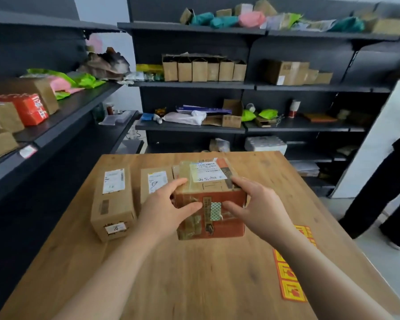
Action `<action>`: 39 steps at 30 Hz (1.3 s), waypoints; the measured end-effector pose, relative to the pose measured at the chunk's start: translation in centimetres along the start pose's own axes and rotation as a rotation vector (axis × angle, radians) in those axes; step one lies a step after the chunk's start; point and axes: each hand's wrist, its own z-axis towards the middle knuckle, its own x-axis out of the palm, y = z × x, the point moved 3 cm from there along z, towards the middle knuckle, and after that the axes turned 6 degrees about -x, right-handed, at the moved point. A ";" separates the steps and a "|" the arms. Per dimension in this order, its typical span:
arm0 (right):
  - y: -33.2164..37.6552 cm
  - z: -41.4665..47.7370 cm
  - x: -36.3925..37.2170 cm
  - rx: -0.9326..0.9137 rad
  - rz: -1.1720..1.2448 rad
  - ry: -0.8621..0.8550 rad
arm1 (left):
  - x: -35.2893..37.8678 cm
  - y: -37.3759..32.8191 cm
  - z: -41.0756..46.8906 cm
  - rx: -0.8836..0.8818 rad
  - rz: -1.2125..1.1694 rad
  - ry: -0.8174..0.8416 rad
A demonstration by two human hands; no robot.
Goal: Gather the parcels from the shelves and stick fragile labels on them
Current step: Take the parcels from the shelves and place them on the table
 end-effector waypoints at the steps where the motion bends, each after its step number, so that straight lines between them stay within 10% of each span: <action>1: -0.9 0.9 -0.1 0.013 -0.010 -0.015 | 0.6 -0.4 1.5 0.009 0.003 0.013; 21: -23.4 14.4 6.5 0.080 -0.011 0.213 | 19.1 1.3 18.8 -0.268 0.065 0.004; 39: -27.5 13.8 15.5 0.078 0.005 0.451 | 22.7 6.8 18.1 -0.262 0.296 0.012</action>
